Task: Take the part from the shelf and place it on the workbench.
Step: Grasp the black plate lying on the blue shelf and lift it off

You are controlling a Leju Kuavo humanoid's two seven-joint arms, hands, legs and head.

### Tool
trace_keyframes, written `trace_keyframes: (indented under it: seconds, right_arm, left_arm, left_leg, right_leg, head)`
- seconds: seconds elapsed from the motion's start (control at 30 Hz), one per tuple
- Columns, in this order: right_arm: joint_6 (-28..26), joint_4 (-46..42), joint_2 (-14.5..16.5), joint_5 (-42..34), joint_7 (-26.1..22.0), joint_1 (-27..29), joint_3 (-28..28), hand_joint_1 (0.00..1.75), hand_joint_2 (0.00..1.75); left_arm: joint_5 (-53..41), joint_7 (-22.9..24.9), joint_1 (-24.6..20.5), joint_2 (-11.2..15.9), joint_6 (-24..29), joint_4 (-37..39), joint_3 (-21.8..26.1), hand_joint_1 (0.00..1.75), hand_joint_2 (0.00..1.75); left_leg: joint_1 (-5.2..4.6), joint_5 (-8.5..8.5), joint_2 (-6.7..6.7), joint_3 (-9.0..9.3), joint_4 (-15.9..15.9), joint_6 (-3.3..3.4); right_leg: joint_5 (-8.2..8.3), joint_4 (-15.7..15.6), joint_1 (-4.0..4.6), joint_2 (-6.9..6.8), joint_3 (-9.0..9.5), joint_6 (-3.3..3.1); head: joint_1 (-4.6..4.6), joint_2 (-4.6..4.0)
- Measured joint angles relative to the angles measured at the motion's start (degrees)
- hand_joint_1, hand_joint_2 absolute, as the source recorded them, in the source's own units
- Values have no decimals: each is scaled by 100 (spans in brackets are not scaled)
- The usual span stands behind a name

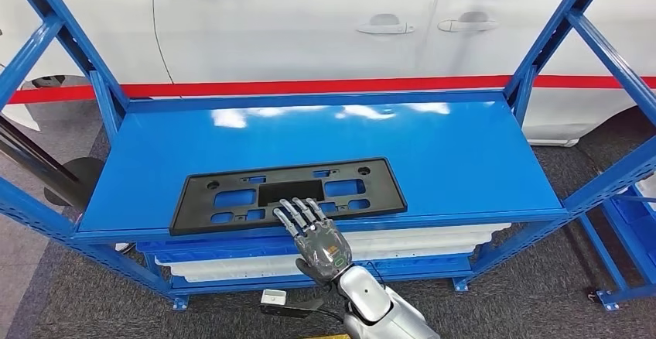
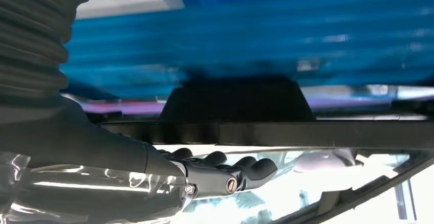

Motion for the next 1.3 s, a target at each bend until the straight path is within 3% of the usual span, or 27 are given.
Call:
trace_keyframes:
  seconds: [0.03, 0.1, 0.17, 0.27, 0.33, 0.4, 0.47, 0.5, 0.53, 0.57, 0.63, 0.7, 0.83, 0.9, 0.97, 1.0, 1.03, 1.07, 1.13, 1.17, 1.2, 1.3]
  right_arm:
    - [-3, 30, 13, -4, -33, 6, -31, 0, 175]
    - [-6, 63, 65, -31, -105, 8, -106, 0, 175]
    - [-5, 79, 135, -58, -160, -2, -187, 0, 175]
    - [-2, 84, 211, -35, -153, -2, -288, 0, 175]
    - [-2, 22, 230, 30, -84, 10, -355, 0, 175]
    - [15, -93, 233, 63, -37, 19, -417, 0, 175]
    - [61, -202, 232, 54, -31, 27, -465, 0, 175]
    - [87, -255, 232, 49, -31, 31, -480, 0, 175]
    - [112, -312, 232, 45, -31, 31, -490, 0, 175]
    - [133, -375, 233, 43, -31, 27, -496, 0, 175]
    - [167, -509, 243, 40, -31, 2, -501, 0, 175]
    - [202, -618, 262, 34, -30, -34, -503, 0, 175]
    - [355, -743, 293, -4, -13, -132, -511, 0, 175]
    - [440, -756, 297, -38, 10, -216, -521, 0, 175]
    - [523, -719, 296, -67, 50, -295, -532, 0, 175]
    - [554, -674, 296, -75, 81, -332, -538, 0, 175]
    - [569, -610, 297, -74, 116, -374, -543, 0, 175]
    - [577, -537, 301, -70, 152, -427, -548, 0, 175]
    - [581, -354, 322, -15, 247, -568, -557, 0, 175]
    - [597, -241, 343, 38, 315, -649, -562, 0, 175]
    - [624, -109, 362, 111, 399, -726, -568, 0, 175]
    - [695, 333, 405, 336, 631, -911, -593, 0, 175]
  left_arm:
    - [-65, 57, 25, 2, -104, 0, -33, 0, 0]
    - [-210, 180, 71, 6, -335, 0, -108, 0, 0]
    - [-344, 286, 120, 11, -544, 0, -188, 0, 0]
    - [-339, 168, 190, 15, -493, -7, -274, 0, 0]
    - [8, -652, 177, -53, 186, -22, -231, 0, 0]
    - [265, -1631, 98, -158, 852, -31, -139, 0, 0]
    - [296, -2026, 17, -219, 1059, -31, -82, 0, 0]
    - [295, -2057, -5, -235, 1072, -31, -59, 0, 0]
    - [292, -2060, -15, -251, 1072, -31, -39, 0, 0]
    - [288, -2064, -16, -266, 1067, -31, -24, 0, 0]
    - [271, -2079, -24, -296, 1051, -31, -14, 0, 0]
    - [255, -2098, -48, -321, 1039, -31, -11, 0, 0]
    - [227, -2120, -57, -368, 1028, -31, -8, 0, 0]
    - [203, -2122, -70, -393, 1020, -31, -8, 0, 0]
    - [164, -2116, -80, -408, 1017, -31, -9, 0, 0]
    - [142, -2110, -80, -417, 1015, -31, -10, 0, 0]
    - [127, -2106, -82, -429, 1012, -31, -10, 0, 0]
    - [114, -2103, -85, -444, 1005, -31, -11, 0, 0]
    - [89, -2104, -99, -480, 983, -31, -14, 0, 0]
    - [72, -2107, -113, -496, 970, -31, -16, 0, 0]
    - [52, -2110, -129, -508, 959, -31, -19, 0, 0]
    - [0, -2117, -174, -537, 938, -31, -28, 0, 0]
  left_leg:
    - [1, -1, 1, 4, 0, -1]
    - [1, -6, -3, 25, 0, -15]
    - [-17, -18, -9, 34, 3, -63]
    - [-30, -14, -10, 50, -24, -178]
    - [-17, -101, -7, 14, 74, -235]
    - [-3, -415, -5, -217, 590, -268]
    - [-1, -753, -5, -564, 1359, -291]
    - [-1, -800, -5, -666, 1589, -296]
    - [-1, -724, -5, -659, 1585, -292]
    - [-2, -551, -5, -543, 1348, -281]
    - [-12, -186, -3, -164, 543, -244]
    - [-36, -68, -11, 34, 90, -195]
    - [-21, -28, -14, 41, 1, -67]
    - [3, 7, -1, 45, -39, -8]
    - [4, 14, 2, 27, -42, 10]
    - [5, 14, 2, 23, -39, 9]
    - [6, 12, 0, 23, -36, 6]
    - [8, 8, -3, 28, -31, 0]
    - [8, -8, -10, 47, -23, -28]
    - [0, -16, -13, 49, -16, -55]
    - [-6, -17, -14, 45, -16, -87]
    - [-5, -15, -16, 35, -42, -203]
  right_leg:
    - [98, -64, -4, -1, 34, -3]
    - [483, -778, -3, -2, 408, -43]
    - [706, -1455, 25, -4, 759, -98]
    - [723, -1629, 54, 6, 826, -174]
    - [765, -1699, 36, -6, 855, -249]
    - [798, -1750, 27, -41, 875, -308]
    - [799, -1746, 50, -59, 866, -334]
    - [796, -1738, 62, -55, 864, -341]
    - [791, -1726, 71, -44, 865, -346]
    - [784, -1711, 77, -28, 869, -345]
    - [754, -1659, 95, -1, 865, -320]
    - [733, -1609, 115, 7, 829, -275]
    - [682, -1528, 107, 6, 773, -167]
    - [402, -1088, 75, 2, 569, -87]
    - [58, -350, 30, -1, 205, -22]
    - [-9, -93, 9, -3, 72, -3]
    - [33, -23, -10, -6, 27, 9]
    - [185, -184, -24, -9, 97, 13]
    - [592, -943, -36, -15, 467, -10]
    - [718, -1294, -27, -16, 634, -33]
    - [775, -1516, -13, -15, 734, -56]
    - [780, -1642, 13, -6, 768, -142]
  head:
    - [0, 0]
    - [0, 0]
    - [-1, 0]
    - [-2, 0]
    - [-2, 0]
    - [-3, 0]
    - [-3, 0]
    - [-3, 0]
    - [-3, 0]
    - [-3, 0]
    - [-3, 0]
    - [-2, 0]
    - [-1, 0]
    - [1, 0]
    - [2, 0]
    - [2, 0]
    - [2, 0]
    - [2, 0]
    - [2, 0]
    - [2, 0]
    - [2, 0]
    - [1, 0]
